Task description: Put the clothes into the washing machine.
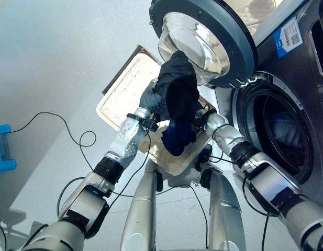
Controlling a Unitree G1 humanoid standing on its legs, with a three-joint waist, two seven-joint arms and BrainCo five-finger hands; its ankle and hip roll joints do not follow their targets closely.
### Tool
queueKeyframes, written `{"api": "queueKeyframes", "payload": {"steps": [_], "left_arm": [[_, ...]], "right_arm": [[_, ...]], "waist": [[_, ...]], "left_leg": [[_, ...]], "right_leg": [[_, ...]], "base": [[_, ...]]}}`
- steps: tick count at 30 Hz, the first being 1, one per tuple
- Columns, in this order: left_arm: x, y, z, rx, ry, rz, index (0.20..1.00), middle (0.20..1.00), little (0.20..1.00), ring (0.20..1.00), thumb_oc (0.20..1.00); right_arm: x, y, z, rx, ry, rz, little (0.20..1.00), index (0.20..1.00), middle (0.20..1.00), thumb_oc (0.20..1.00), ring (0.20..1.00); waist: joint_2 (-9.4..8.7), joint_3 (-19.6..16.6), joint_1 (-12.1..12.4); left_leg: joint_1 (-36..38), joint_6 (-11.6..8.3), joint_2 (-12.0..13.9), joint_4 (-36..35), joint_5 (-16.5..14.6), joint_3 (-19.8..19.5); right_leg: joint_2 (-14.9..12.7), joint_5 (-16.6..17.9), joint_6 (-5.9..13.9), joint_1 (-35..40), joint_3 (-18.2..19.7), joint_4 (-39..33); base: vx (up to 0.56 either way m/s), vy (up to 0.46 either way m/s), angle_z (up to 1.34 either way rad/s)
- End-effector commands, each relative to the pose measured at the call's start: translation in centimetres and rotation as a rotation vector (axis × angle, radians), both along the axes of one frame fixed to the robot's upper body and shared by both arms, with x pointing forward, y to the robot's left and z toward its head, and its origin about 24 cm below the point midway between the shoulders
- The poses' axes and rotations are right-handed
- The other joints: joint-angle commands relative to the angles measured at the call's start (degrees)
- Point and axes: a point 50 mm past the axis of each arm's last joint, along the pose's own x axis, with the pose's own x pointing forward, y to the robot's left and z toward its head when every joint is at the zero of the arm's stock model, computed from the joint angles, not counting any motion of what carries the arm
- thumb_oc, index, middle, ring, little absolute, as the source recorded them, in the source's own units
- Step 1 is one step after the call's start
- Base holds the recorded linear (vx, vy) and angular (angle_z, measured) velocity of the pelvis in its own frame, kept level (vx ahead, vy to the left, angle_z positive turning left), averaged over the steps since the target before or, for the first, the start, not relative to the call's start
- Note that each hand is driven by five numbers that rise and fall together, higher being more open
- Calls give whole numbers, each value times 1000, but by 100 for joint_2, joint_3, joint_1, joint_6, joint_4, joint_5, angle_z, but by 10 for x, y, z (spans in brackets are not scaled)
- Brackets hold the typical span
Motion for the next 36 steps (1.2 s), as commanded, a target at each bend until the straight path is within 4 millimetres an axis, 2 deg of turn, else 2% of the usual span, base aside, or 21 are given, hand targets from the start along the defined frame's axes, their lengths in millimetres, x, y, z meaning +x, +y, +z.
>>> {"api": "queueKeyframes", "payload": {"steps": [1, 14, 15, 16, 17, 24, 29, 33, 34, 36], "left_arm": [[-17, -34, 32, -48, -151, -163, 200, 200, 200, 200, 200], [-12, -29, 26, -45, -129, -99, 200, 200, 200, 200, 200], [-11, -28, 26, -44, -114, -81, 495, 495, 495, 495, 495], [-10, -28, 25, -40, -109, -76, 959, 959, 959, 959, 959], [-9, -27, 25, -36, -107, -74, 1000, 1000, 1000, 1000, 1000], [-7, -26, 17, 13, -89, -31, 1000, 1000, 1000, 1000, 1000], [-1, -17, 8, 95, -97, 84, 1000, 1000, 1000, 1000, 1000], [-1, -12, 1, 149, -109, 137, 1000, 1000, 1000, 1000, 1000], [-2, -10, -5, 165, -108, 160, 1000, 1000, 1000, 1000, 1000], [-3, -8, -10, 173, -105, 175, 1000, 1000, 1000, 1000, 1000]], "right_arm": [[-8, 28, 32, 196, -116, 114, 200, 200, 200, 200, 200], [-8, 18, 40, 331, -146, 61, 200, 200, 200, 200, 200], [-8, 17, 41, 351, -150, 54, 200, 200, 200, 200, 200], [-8, 16, 41, 360, -149, 52, 200, 200, 200, 200, 200], [-8, 15, 41, 364, -149, 50, 200, 200, 200, 200, 200], [-8, 9, 40, 423, -149, 8, 200, 200, 200, 200, 200], [-6, -3, 29, 473, -126, -93, 200, 200, 200, 200, 200], [-7, -13, 14, 513, -86, -157, 200, 200, 200, 200, 200], [-9, -20, 2, 566, -52, -176, 200, 200, 200, 200, 200], [-12, -26, -7, 612, -33, -193, 200, 200, 200, 200, 200]], "waist": [[67, -121, 75], [58, -121, 12], [52, -121, 2], [51, -121, -5], [51, -121, -10], [51, -121, -47], [59, -121, -91], [73, -121, -132], [95, -121, -159], [109, -121, -194]], "left_leg": [[-70, -148, -192, 508, -731, 644], [-53, -159, -150, 417, -708, 723], [-68, -163, -138, 426, -707, 741], [-79, -164, -138, 438, -710, 739], [-82, -164, -139, 444, -711, 737], [-74, -172, -130, 446, -720, 771], [-83, -181, -110, 478, -748, 795], [-86, -193, -88, 448, -738, 840], [-69, -196, -81, 409, -735, 877], [-65, -194, -79, 390, -740, 910]], "right_leg": [[224, 328, 527, 48, 32, -429], [233, 375, 559, 45, 32, -525], [229, 382, 563, 33, 25, -524], [230, 381, 564, 20, 31, -514], [230, 381, 565, 15, 36, -507], [244, 378, 565, 21, 44, -522], [253, 340, 570, -3, 80, -468], [272, 331, 565, -17, 107, -494], [298, 322, 559, -17, 139, -522], [322, 313, 550, -32, 173, -534]], "base": [[0, 0, 0], [0, 0, 0], [0, 0, 0], [0, 0, 0], [0, 0, 0], [4, 3, -1], [9, 8, -2], [25, 43, -9], [37, 81, -11], [33, 69, -12]]}}
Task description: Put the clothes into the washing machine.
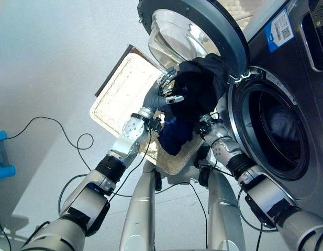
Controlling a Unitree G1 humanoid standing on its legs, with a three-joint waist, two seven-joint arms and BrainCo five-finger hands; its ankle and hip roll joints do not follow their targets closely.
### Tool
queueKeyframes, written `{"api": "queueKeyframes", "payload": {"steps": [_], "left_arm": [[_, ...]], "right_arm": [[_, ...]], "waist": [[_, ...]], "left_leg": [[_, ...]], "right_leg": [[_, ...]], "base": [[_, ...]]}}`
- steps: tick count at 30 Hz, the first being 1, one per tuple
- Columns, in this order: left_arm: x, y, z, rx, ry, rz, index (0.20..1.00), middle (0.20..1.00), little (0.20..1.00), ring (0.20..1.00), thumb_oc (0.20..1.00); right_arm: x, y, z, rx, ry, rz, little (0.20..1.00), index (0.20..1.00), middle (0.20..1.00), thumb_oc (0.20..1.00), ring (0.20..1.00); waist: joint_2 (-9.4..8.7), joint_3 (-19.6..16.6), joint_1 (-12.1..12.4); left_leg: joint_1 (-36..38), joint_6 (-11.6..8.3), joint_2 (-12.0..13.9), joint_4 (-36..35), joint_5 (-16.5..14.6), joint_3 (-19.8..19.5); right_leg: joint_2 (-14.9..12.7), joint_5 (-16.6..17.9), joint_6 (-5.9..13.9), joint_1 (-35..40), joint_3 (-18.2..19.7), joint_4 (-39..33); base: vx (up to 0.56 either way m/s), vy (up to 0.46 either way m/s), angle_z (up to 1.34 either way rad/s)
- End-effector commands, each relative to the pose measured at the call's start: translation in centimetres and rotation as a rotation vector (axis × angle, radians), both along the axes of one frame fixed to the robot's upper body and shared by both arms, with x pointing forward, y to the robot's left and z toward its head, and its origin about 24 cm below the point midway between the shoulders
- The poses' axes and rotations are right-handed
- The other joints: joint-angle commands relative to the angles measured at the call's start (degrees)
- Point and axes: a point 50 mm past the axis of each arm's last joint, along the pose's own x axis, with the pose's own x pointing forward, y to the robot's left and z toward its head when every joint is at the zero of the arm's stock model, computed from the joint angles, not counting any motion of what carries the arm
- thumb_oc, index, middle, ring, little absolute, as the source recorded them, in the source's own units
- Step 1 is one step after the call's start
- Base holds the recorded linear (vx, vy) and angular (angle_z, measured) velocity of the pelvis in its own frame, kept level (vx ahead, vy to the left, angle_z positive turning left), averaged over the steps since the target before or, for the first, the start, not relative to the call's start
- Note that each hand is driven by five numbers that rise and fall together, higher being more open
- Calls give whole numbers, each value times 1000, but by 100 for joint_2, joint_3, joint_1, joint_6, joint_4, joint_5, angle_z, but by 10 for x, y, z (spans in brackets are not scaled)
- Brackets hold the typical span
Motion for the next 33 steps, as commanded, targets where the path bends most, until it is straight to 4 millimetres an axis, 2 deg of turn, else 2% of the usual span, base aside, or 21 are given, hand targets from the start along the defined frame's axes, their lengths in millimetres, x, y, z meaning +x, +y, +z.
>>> {"api": "queueKeyframes", "payload": {"steps": [1, 6, 7, 8, 10, 15, 19, 21, 22, 28, 29, 31, 33], "left_arm": [[-7, -9, 9, 5, -109, -2, 1000, 1000, 1000, 1000, 1000], [-9, -2, 1, -14, -96, 40, 1000, 1000, 1000, 1000, 1000], [-11, 1, -4, -27, -92, 55, 1000, 1000, 1000, 1000, 1000], [-11, 1, -5, -27, -92, 56, 1000, 1000, 1000, 1000, 1000], [-13, 4, -10, -53, -88, 79, 1000, 1000, 1000, 1000, 1000], [-14, 5, -13, -91, -82, 103, 1000, 1000, 1000, 1000, 1000], [-14, 6, -14, -108, -71, 108, 1000, 1000, 1000, 1000, 1000], [-14, 6, -15, -114, -61, 110, 1000, 1000, 1000, 1000, 1000], [-14, 6, -15, -114, -61, 110, 1000, 1000, 1000, 1000, 1000], [-10, 7, -13, -105, -39, 97, 1000, 1000, 1000, 1000, 1000], [-9, 9, -11, -90, -35, 90, 1000, 1000, 1000, 1000, 1000], [-8, 9, -9, -83, -34, 86, 1000, 1000, 1000, 1000, 1000], [-7, 11, -7, -66, -37, 79, 1000, 1000, 1000, 1000, 1000]], "right_arm": [[-1, 2, 25, 175, -133, 4, 200, 200, 200, 200, 200], [-10, -6, 2, 275, -71, -27, 200, 200, 200, 200, 200], [-15, -8, -9, 309, -39, -44, 200, 200, 200, 200, 200], [-16, -8, -10, 313, -37, -46, 200, 200, 200, 200, 200], [-22, -11, -25, 354, 12, -71, 200, 200, 200, 200, 200], [-27, -22, -46, 426, 96, -143, 200, 200, 200, 200, 200], [-28, -38, -57, 498, 128, -231, 200, 200, 200, 200, 200], [-28, -51, -57, 527, 116, -315, 200, 200, 200, 200, 200], [-28, -51, -57, 527, 116, -315, 200, 200, 200, 200, 200], [-22, -116, -38, 518, 51, -657, 200, 200, 200, 200, 200], [-21, -142, -26, 448, 34, -783, 200, 200, 200, 200, 200], [-21, -158, -18, 417, 35, -851, 200, 200, 200, 200, 200], [-23, -186, -3, 376, 40, -982, 200, 200, 200, 200, 200]], "waist": [[116, -122, 8], [135, -122, -85], [146, -122, -127], [146, -122, -129], [170, -122, -204], [236, -122, -301], [303, -122, -336], [339, -122, -351], [339, -122, -351], [420, -122, -325], [412, -122, -286], [412, -122, -255], [404, -122, -189]], "left_leg": [[17, -165, -184, 380, -689, 695], [35, -177, -167, 367, -702, 771], [42, -181, -161, 374, -712, 807], [43, -181, -160, 375, -713, 810], [70, -187, -147, 361, -717, 872], [107, -189, -144, 375, -728, 972], [146, -186, -151, 386, -745, 1039], [170, -184, -154, 401, -757, 1069], [170, -184, -154, 401, -757, 1069], [174, -164, -143, 530, -840, 1070], [148, -156, -137, 586, -873, 1045], [113, -148, -134, 634, -893, 1023], [38, -133, -145, 703, -927, 964]], "right_leg": [[176, 260, 571, 143, -33, -402], [201, 236, 565, 126, 26, -410], [219, 220, 554, 117, 56, -409], [220, 219, 553, 117, 59, -408], [260, 203, 538, 108, 127, -425], [293, 174, 513, 93, 223, -418], [310, 145, 500, 106, 273, -407], [315, 133, 499, 114, 298, -390], [315, 133, 499, 114, 298, -390], [287, 77, 521, 112, 325, -241], [273, 64, 538, 106, 296, -187], [254, 69, 550, 90, 269, -155], [231, 74, 572, 47, 233, -94]], "base": [[23, 37, -16], [31, 53, -9], [31, 68, -18], [33, 84, -19], [39, 98, -21], [33, 84, -15], [32, 70, -12], [30, 50, -12], [22, 36, -6], [19, 9, -2], [11, -60, 1], [9, -58, 3], [6, -64, 5]]}}
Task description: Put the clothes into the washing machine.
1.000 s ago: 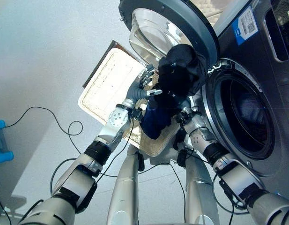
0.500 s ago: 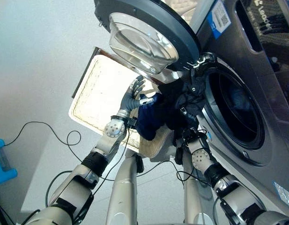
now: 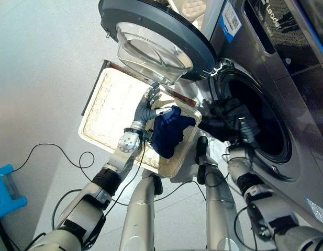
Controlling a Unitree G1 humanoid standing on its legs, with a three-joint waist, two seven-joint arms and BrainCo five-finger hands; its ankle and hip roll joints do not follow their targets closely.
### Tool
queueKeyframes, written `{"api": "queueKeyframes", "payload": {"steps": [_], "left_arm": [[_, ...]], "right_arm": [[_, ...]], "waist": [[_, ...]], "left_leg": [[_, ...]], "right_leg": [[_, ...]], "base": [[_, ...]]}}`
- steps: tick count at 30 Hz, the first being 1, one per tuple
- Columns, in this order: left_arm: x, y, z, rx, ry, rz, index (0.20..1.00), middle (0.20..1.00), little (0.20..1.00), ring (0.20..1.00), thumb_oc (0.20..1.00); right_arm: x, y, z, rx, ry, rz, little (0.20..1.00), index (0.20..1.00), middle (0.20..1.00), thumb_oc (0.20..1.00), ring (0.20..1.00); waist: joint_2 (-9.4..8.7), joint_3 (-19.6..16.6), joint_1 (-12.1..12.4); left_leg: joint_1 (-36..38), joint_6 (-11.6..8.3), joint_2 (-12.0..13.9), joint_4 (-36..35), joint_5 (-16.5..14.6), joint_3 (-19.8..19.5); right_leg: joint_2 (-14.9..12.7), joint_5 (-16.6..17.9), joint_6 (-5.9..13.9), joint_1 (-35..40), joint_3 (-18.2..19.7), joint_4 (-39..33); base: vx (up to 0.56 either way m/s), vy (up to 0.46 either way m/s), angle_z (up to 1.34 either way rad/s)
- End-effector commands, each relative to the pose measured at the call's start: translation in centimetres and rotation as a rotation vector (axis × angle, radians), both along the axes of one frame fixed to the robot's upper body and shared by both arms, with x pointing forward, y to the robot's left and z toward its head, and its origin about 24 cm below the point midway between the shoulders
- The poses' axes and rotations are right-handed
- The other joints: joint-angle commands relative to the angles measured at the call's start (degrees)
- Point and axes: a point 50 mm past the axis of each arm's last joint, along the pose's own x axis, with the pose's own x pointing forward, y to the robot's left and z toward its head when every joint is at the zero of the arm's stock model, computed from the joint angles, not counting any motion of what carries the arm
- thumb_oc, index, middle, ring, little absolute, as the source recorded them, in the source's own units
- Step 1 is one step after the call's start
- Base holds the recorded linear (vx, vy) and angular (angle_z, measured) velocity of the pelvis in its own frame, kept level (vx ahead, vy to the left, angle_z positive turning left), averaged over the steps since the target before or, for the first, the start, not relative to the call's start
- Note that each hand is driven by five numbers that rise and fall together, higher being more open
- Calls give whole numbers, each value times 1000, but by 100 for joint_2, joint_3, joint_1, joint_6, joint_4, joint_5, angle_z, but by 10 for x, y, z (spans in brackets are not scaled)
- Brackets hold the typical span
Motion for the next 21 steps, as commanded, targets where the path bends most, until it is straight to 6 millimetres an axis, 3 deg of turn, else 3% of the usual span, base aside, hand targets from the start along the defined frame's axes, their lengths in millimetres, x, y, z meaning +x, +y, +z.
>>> {"api": "queueKeyframes", "payload": {"steps": [1, 2, 8, 15, 21], "left_arm": [[0, -10, 24, -37, -82, -58, 1000, 1000, 1000, 1000, 1000], [-1, -8, 26, -30, -85, -61, 1000, 1000, 1000, 1000, 1000], [-2, -7, 36, -17, -102, -80, 1000, 1000, 1000, 1000, 1000], [-8, -14, 49, -15, -131, -102, 1000, 1000, 1000, 1000, 1000], [-12, -21, 50, -21, -138, -117, 1000, 1000, 1000, 1000, 1000]], "right_arm": [[-6, -37, 34, -97, -48, -180, 200, 200, 200, 200, 200], [-9, -52, 42, -101, -32, -243, 200, 200, 200, 200, 200], [-17, -86, 73, -40, -25, -447, 200, 200, 200, 200, 200], [-26, -102, 104, 83, -100, -631, 200, 200, 200, 200, 200], [-42, -113, 107, 410, -211, -834, 200, 200, 200, 200, 200]], "waist": [[296, -118, 26], [284, -118, 62], [294, -118, 142], [345, -118, 175], [401, -118, 184]], "left_leg": [[-313, -147, -228, 852, -799, 249], [-372, -138, -234, 905, -823, 213], [-562, -102, -267, 1013, -883, 125], [-767, -82, -301, 1060, -893, 75], [-788, -83, -342, 1035, -946, 65]], "right_leg": [[59, -33, 534, 147, -369, 16], [41, -24, 544, 106, -392, 53], [-5, 23, 560, -72, -422, 134], [-70, 112, 568, -283, -440, 145], [-112, 110, 596, -326, -440, 141]], "base": [[-6, -77, 5], [-4, -57, 5], [-13, -47, 6], [-13, -15, 5], [-12, -1, 4]]}}
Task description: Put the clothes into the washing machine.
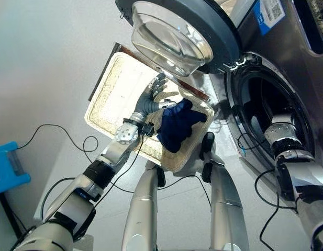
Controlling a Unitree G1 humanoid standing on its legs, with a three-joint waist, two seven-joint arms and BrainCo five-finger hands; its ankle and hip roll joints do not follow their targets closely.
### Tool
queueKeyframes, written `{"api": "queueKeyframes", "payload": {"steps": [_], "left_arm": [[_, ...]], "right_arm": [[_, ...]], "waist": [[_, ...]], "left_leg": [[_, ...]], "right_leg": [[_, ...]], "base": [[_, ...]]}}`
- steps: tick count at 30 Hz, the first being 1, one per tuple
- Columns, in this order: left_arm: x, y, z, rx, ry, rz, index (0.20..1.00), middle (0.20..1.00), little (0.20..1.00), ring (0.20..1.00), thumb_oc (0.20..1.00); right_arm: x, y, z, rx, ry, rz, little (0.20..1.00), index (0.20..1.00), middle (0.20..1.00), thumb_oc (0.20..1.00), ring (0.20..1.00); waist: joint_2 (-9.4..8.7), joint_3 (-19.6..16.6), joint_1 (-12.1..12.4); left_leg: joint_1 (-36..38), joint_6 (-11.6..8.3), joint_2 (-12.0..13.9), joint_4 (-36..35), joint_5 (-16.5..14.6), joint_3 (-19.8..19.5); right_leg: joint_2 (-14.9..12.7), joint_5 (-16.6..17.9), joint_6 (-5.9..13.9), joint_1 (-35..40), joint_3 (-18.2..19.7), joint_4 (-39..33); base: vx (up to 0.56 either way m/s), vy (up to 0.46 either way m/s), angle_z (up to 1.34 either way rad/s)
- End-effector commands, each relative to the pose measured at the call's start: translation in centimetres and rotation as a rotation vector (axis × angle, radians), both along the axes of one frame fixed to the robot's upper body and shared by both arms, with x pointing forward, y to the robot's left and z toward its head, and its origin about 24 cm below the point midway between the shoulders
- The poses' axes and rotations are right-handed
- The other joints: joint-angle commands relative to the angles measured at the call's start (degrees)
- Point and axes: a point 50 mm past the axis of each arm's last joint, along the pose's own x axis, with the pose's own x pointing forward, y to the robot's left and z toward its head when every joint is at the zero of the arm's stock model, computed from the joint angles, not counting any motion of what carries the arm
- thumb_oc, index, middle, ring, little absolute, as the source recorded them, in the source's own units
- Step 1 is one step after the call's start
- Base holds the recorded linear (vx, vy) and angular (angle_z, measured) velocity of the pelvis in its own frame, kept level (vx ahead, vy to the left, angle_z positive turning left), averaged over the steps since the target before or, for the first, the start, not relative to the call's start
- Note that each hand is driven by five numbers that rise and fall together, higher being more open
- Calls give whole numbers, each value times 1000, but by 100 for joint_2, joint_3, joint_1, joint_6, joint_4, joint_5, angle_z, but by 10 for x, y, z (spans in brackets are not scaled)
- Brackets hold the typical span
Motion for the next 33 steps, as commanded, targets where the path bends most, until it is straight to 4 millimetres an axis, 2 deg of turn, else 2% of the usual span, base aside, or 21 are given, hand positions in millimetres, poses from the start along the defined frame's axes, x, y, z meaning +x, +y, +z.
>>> {"api": "queueKeyframes", "payload": {"steps": [1, 6, 9, 10, 11, 12, 17, 22, 26, 32, 33], "left_arm": [[-9, -15, 19, -89, -70, -61, 1000, 1000, 1000, 1000, 1000], [-8, -24, 18, -88, -66, -66, 1000, 1000, 1000, 1000, 1000], [-5, -28, 20, -93, -64, -70, 1000, 1000, 1000, 1000, 1000], [-4, -29, 21, -97, -64, -73, 1000, 1000, 1000, 1000, 1000], [-4, -30, 21, -98, -63, -74, 1000, 1000, 1000, 1000, 1000], [-2, -31, 22, -94, -59, -75, 1000, 1000, 1000, 1000, 1000], [0, -28, 22, -87, -62, -73, 1000, 1000, 1000, 1000, 1000], [1, -29, 18, -79, -60, -68, 1000, 1000, 1000, 1000, 1000], [1, -30, 17, -67, -68, -63, 1000, 1000, 1000, 1000, 1000], [2, -28, 10, 128, -125, 24, 1000, 1000, 1000, 1000, 1000], [5, -24, 7, 246, -148, 81, 1000, 1000, 1000, 1000, 1000]], "right_arm": [[-32, -35, 21, 107, -179, -276, 200, 200, 200, 200, 200], [-27, -25, 32, 159, -348, -280, 200, 200, 200, 200, 200], [-19, -15, 44, 91, -404, -225, 200, 200, 200, 200, 200], [-15, -12, 47, 61, -390, -188, 856, 856, 856, 856, 856], [-12, -10, 47, 44, -367, -162, 1000, 1000, 1000, 1000, 1000], [-6, -4, 46, -17, -307, -105, 1000, 1000, 1000, 1000, 1000], [2, 2, 43, -76, -205, -30, 1000, 1000, 1000, 1000, 1000], [13, 12, 26, -148, -89, 118, 1000, 1000, 1000, 1000, 1000], [19, 18, 20, -206, -11, 187, 1000, 1000, 1000, 1000, 1000], [23, 28, -7, -237, 70, 310, 1000, 1000, 1000, 1000, 1000], [21, 30, -15, -222, 91, 321, 1000, 1000, 1000, 1000, 1000]], "waist": [[295, -148, -100], [315, -148, -105], [333, -148, -120], [345, -148, -131], [351, -148, -137], [363, -148, -144], [373, -148, -158], [411, -148, -170], [438, -148, -169], [450, -148, -186], [458, -148, -197]], "left_leg": [[-227, -71, -338, 774, -879, 349], [-200, -68, -367, 789, -928, 349], [-211, -71, -392, 760, -881, 360], [-195, -82, -403, 742, -873, 367], [-181, -83, -411, 739, -871, 376], [-118, -96, -404, 720, -896, 405], [-116, -85, -393, 719, -877, 455], [-35, -91, -400, 720, -930, 503], [-39, -68, -411, 687, -888, 531], [41, -67, -406, 728, -955, 588], [51, -65, -400, 727, -953, 602]], "right_leg": [[-50, 108, 634, -42, -190, 130], [-85, 90, 663, -53, -187, 167], [-86, 138, 639, -77, -176, 121], [-81, 142, 637, -69, -165, 100], [-81, 148, 633, -64, -161, 91], [-83, 110, 646, -14, -155, 91], [-87, 140, 630, -29, -158, 70], [-85, 83, 636, 27, -141, 69], [-76, 120, 618, 8, -133, 41], [-81, 38, 634, 77, -136, 86], [-75, 31, 637, 86, -130, 85]], "base": [[-10, -13, 5], [-3, -3, 2], [-1, 12, 0], [-6, 46, 1], [3, 51, 0], [-9, 34, 2], [-3, 12, 2], [7, 34, 0], [-2, 17, -2], [6, 9, -1], [0, 0, 0]]}}
